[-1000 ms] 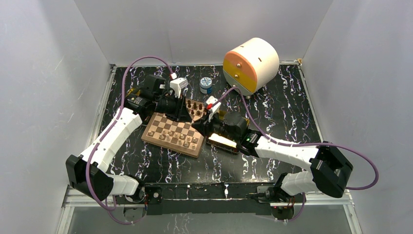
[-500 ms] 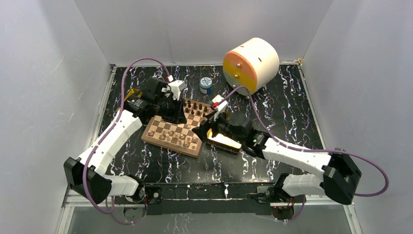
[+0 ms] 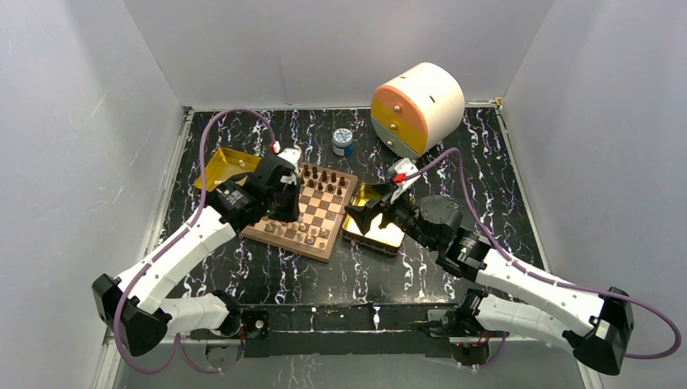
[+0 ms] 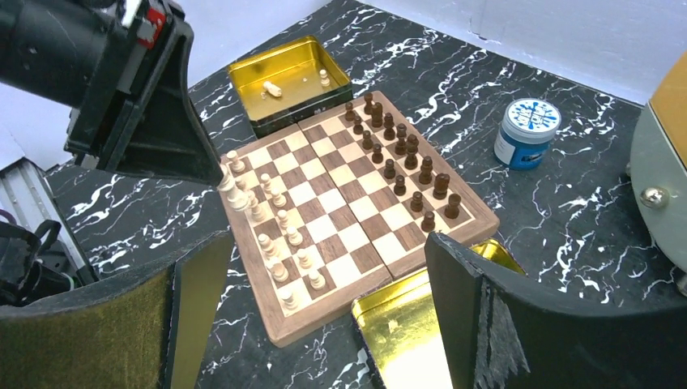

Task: Set up the chess pieces on the board
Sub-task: Place the chess piece on the chessboard.

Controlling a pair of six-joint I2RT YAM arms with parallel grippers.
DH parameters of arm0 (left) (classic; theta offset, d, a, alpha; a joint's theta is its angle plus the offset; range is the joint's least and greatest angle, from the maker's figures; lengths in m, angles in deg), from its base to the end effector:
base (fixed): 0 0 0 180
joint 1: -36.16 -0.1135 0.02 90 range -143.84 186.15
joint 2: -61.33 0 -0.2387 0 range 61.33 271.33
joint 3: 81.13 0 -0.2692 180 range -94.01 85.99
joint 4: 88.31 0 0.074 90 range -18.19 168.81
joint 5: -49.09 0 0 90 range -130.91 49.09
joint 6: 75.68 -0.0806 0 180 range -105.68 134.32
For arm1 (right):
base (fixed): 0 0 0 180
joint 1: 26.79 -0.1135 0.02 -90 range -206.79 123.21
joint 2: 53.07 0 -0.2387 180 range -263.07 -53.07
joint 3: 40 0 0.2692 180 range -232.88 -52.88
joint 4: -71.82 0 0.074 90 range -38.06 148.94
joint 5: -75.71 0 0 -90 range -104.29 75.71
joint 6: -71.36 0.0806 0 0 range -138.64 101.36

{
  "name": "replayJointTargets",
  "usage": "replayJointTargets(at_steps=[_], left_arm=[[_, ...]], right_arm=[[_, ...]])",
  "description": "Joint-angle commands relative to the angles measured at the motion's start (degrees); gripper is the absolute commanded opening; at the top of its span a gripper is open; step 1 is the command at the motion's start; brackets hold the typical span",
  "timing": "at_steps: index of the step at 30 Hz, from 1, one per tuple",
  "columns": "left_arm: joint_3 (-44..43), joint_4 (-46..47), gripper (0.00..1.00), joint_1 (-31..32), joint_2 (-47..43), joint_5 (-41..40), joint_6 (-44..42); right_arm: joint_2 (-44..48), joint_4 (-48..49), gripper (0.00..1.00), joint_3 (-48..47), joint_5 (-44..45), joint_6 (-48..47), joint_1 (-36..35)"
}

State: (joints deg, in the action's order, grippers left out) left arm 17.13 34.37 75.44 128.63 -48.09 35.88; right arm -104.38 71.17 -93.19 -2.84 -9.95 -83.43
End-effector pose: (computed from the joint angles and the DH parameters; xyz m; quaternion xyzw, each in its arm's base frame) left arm 0.2397 -0.1830 0.2961 0.1162 0.9078 -0.1525 0.3731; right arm 0.1744 0.2358 0.3119 -0.2177 0.6649 0.3251 0.6363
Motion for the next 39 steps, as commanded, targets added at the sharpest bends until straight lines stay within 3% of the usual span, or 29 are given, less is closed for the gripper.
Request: replayJointTargets(at_steps=[1, 9, 39], left_arm=[[3.19, -1.12, 0.11, 1.64, -1.07, -10.18, 5.34], [9.42, 5.13, 0.11, 1.64, -2.16, -15.54, 7.18], [20.42, 14.55, 0.11, 1.63, 1.92, -16.61, 10.42]], right_arm=[[2.86, -1.36, 0.99, 1.64, 2.56, -0.38, 0.0], [4.79, -2.73, 0.99, 2.6, 3.44, -0.33, -0.02], [4.92, -3.24, 0.99, 3.0, 4.87, -2.36, -0.04]])
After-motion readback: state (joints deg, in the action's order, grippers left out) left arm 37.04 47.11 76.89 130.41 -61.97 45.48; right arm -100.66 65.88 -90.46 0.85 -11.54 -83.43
